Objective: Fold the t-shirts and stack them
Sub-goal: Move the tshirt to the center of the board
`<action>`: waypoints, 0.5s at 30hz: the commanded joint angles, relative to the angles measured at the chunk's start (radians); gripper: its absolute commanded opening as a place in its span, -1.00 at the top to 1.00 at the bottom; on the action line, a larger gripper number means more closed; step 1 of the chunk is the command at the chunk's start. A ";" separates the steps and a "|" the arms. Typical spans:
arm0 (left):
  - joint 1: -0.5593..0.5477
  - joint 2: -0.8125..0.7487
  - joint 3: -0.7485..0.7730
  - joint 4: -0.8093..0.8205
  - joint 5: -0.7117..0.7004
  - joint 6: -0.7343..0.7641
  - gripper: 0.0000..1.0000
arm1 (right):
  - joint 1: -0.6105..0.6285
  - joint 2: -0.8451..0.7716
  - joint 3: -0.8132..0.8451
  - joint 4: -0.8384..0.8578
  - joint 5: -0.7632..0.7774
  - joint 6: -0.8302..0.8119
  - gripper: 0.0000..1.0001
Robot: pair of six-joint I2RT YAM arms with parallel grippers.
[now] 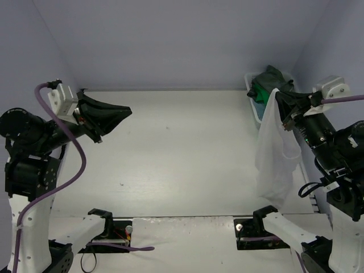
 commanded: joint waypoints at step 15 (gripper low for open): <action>0.003 -0.088 -0.317 0.039 -0.057 0.095 0.97 | 0.434 0.567 -0.099 0.049 0.132 -0.115 1.00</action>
